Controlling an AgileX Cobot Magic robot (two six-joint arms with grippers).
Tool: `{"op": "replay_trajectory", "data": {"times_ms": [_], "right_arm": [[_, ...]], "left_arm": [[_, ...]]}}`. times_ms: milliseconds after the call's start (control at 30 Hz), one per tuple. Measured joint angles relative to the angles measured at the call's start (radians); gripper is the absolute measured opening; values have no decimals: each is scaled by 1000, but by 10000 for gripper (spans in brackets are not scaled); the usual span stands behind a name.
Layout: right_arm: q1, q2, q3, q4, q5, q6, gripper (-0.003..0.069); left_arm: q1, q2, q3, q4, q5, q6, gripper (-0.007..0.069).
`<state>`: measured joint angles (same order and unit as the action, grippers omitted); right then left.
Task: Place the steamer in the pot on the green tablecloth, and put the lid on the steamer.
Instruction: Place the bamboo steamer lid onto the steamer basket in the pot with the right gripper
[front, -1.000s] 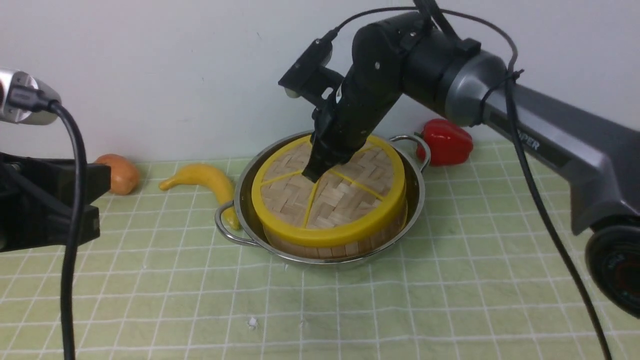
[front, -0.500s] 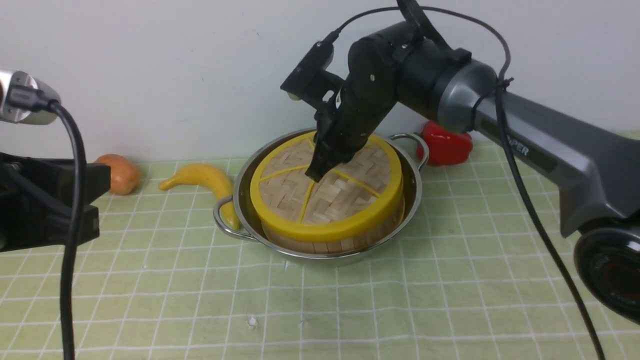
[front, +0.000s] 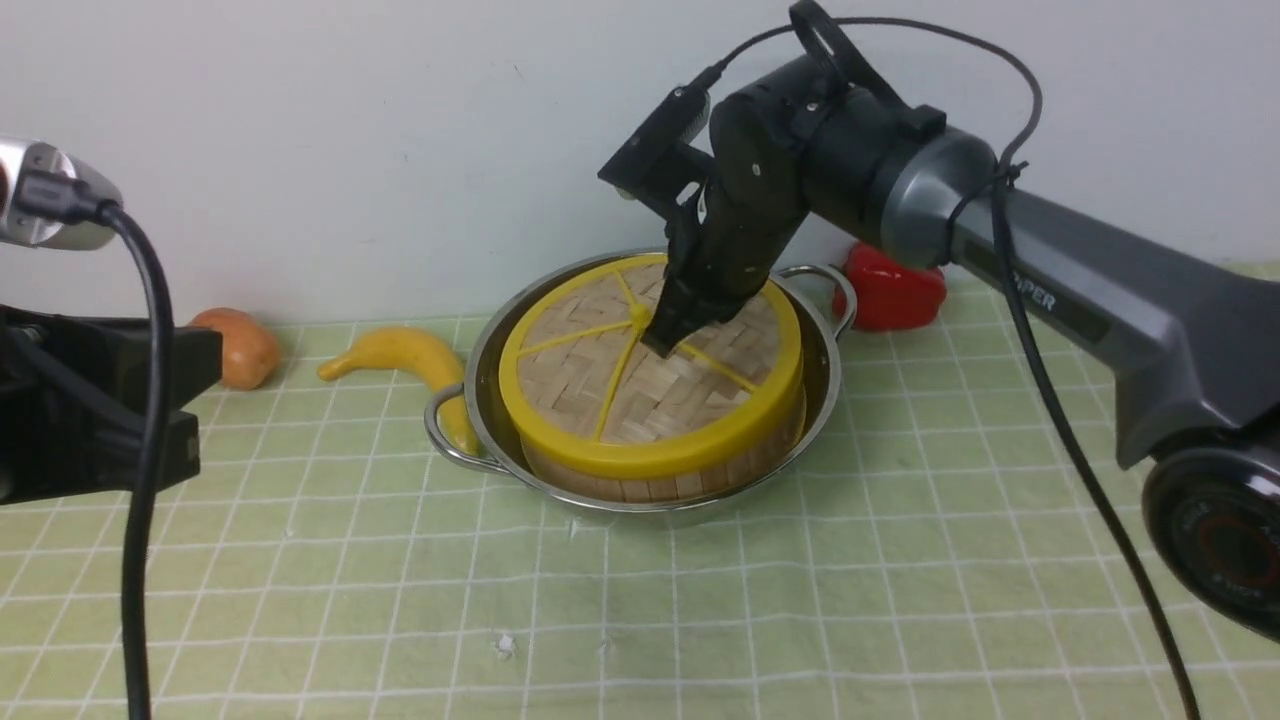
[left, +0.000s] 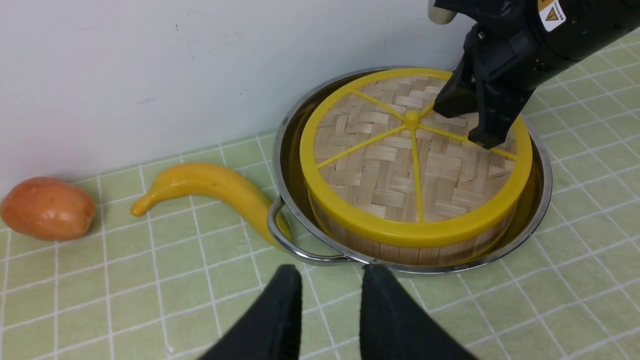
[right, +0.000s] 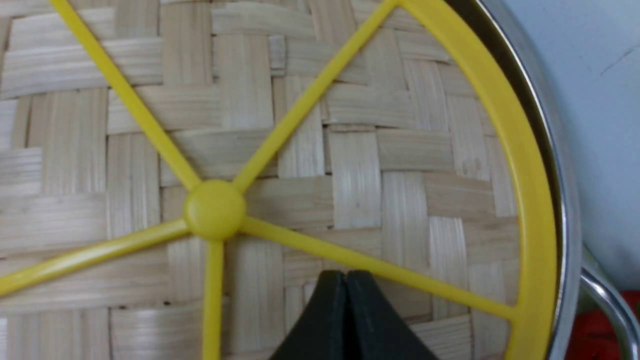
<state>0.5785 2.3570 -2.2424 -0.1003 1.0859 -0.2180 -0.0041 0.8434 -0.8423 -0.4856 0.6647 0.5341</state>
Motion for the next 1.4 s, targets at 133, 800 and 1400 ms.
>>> {"op": "replay_trajectory", "data": {"times_ms": [133,800,1400], "right_arm": [[-2,-21,7,-3,8,5,-6],[-2,-59,9,210,-78,-12,264],[-1,-13,8,285,-95,-65,226]], "left_arm": [[0,0,0,0,0,0,170],[0,0,0,0,0,0,190],[0,0,0,0,0,0,201]]}}
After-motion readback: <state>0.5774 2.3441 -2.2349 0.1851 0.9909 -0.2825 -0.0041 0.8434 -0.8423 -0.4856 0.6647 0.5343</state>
